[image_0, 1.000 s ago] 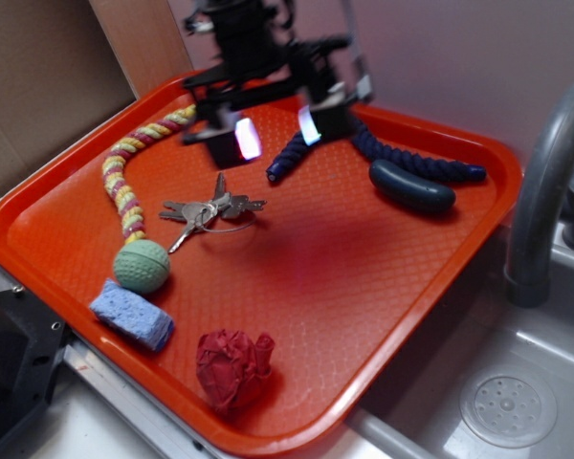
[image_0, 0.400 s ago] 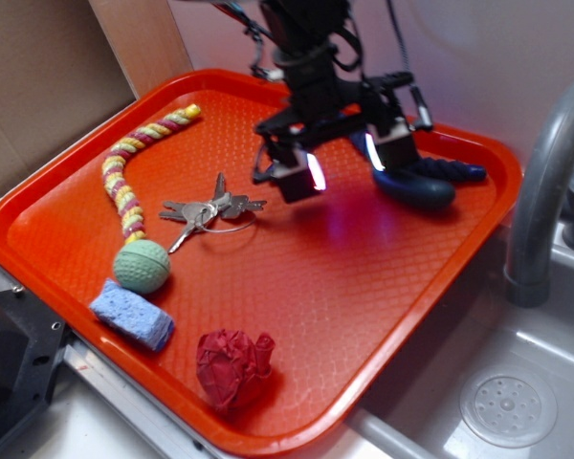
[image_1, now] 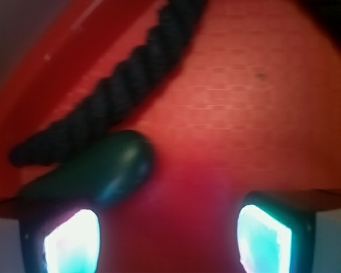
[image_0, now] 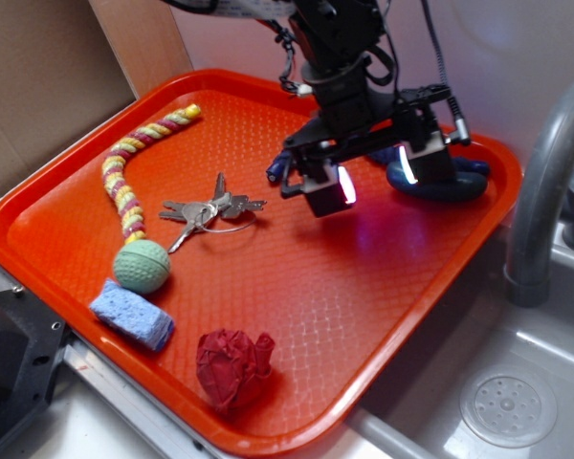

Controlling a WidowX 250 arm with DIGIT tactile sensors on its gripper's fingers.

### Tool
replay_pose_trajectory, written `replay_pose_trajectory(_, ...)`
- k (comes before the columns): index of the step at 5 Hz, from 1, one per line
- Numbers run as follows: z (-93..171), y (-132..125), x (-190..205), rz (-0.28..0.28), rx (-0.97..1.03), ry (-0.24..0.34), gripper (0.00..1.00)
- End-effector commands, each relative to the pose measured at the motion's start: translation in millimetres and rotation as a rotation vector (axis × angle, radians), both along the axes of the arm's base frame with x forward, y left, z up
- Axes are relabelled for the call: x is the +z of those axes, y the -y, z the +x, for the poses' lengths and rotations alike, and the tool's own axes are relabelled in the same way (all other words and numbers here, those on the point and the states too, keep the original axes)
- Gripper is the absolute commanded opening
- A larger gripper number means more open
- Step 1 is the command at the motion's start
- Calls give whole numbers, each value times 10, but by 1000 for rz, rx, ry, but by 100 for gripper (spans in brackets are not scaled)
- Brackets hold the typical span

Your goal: Grab the plastic pickle.

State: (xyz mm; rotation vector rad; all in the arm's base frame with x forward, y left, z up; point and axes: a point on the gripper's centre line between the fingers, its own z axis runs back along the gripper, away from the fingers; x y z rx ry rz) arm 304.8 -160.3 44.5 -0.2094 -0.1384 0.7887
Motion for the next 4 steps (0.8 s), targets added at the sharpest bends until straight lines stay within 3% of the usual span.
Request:
replay_pose_trajectory(1, 79, -61, 396, -64, 127, 139, 100)
replay_pose_trajectory(2, 232, 0, 259, -51, 116, 93, 100)
replay_pose_trajectory(3, 255, 39, 292, -49, 124, 103, 100)
replay_pose_trajectory(4, 366, 53, 185, -27, 132, 61, 100)
